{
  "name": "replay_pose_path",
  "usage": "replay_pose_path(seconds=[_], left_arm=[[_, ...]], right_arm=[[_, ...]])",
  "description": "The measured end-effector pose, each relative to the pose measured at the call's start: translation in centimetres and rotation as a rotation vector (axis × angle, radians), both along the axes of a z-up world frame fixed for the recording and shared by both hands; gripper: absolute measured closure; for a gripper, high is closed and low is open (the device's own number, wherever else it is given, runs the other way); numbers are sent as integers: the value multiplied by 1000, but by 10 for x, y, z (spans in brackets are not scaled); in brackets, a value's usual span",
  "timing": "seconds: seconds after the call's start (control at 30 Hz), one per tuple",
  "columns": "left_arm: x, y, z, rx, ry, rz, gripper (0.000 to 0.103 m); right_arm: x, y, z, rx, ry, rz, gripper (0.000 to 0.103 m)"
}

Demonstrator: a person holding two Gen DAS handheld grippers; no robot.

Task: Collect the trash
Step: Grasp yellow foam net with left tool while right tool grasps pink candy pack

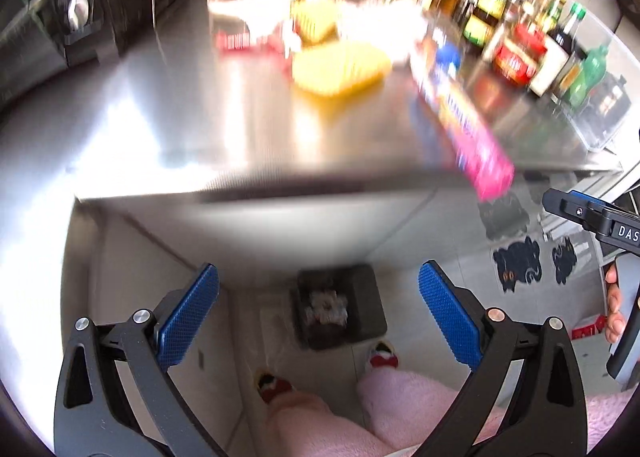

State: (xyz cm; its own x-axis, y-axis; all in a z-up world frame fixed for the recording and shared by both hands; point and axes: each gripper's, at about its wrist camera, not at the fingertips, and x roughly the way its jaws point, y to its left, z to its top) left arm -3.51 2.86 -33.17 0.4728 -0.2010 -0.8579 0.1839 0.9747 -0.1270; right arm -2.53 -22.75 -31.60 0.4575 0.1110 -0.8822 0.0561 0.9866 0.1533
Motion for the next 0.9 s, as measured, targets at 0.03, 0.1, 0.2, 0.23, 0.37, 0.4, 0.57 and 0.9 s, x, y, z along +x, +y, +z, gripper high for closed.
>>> replay_pose_path(seconds=[0.03,0.1,0.2,0.23,0.37,0.4,0.57,0.9], left_arm=[[5,0,8,5,-16,-3,8],[18,0,23,6,-48,-16,8],[38,-1,33,12,-90,-39,8],[45,-2,37,17,-105,-49,8],[71,-7,50,24,-152,-98,10],[77,-8,50,24,-154,-112,14],[103,-13,43,11,-134,-172,32],[132,-34,7,65,-90,-284,43]], right_arm=[[4,1,8,5,-13,3,3],[16,3,20,14,-35,12,3],[35,9,30,10,-56,33,3],[41,11,34,13,-60,40,3],[63,23,32,35,-45,79,12],[69,27,29,45,-34,92,15],[88,36,7,56,31,120,45],[104,51,-9,-5,45,161,66]])
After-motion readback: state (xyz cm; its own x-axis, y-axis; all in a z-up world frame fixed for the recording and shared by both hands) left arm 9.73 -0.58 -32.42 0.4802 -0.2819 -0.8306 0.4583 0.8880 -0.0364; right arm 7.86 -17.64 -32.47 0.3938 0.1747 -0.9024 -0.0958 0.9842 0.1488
